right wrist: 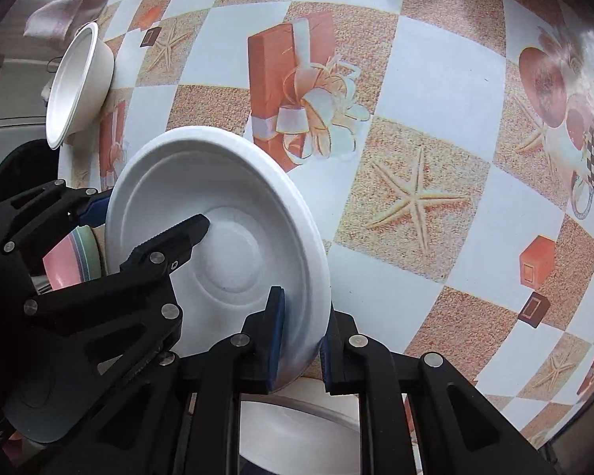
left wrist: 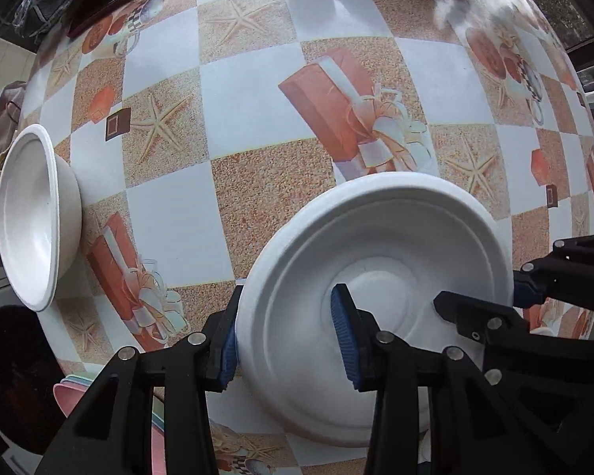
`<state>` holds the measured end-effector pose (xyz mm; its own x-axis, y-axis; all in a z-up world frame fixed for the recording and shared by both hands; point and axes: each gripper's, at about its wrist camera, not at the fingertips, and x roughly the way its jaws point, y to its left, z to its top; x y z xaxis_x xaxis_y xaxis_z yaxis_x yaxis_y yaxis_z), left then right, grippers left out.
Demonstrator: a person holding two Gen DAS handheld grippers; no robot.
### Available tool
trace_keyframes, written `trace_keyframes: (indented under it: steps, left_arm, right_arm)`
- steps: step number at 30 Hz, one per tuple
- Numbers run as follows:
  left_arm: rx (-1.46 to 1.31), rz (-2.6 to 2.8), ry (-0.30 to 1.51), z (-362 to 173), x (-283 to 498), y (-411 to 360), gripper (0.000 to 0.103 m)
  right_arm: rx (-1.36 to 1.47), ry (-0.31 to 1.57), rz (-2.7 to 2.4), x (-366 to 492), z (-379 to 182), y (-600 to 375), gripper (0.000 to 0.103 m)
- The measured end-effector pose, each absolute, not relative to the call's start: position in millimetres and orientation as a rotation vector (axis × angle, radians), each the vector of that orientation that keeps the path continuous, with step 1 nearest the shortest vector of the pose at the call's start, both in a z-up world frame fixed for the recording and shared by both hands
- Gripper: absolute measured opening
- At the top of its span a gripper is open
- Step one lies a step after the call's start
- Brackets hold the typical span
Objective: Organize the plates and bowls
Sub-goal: 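Lower the second bowl into the first bowl and open both grippers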
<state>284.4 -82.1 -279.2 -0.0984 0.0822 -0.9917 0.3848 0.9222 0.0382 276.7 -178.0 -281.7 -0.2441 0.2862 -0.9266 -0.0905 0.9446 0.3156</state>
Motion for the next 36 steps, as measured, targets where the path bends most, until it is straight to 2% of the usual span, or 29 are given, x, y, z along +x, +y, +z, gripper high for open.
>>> trace_keyframes:
  steps: [9,16,21,32,35,36]
  left_arm:
    - [0.280,-0.216,1.614,-234.9,257.3,-72.2,0.045]
    - [0.329,-0.270,1.590,-201.8,224.3,-105.2,0.045]
    - [0.394,-0.342,1.606,-190.1,197.1,-132.0,0.045]
    - [0.539,-0.450,1.619,-204.4,162.1,-181.5,0.045]
    - [0.560,-0.466,1.629,-208.4,156.0,-186.3,0.055]
    - [0.568,-0.470,1.628,-216.2,163.1,-180.5,0.064]
  right_arm:
    - [0.135,1.695,0.396,277.4,-235.1,-172.0,0.018]
    - [0.159,1.677,0.381,248.4,-203.8,-204.7,0.018]
    - [0.200,1.708,0.335,208.0,-207.6,-223.9,0.018]
    - [0.275,1.772,0.227,164.0,-226.8,-255.1,0.019]
    - [0.280,1.768,0.211,161.3,-230.4,-259.9,0.019]
    - [0.278,1.766,0.206,160.1,-229.4,-263.6,0.019]
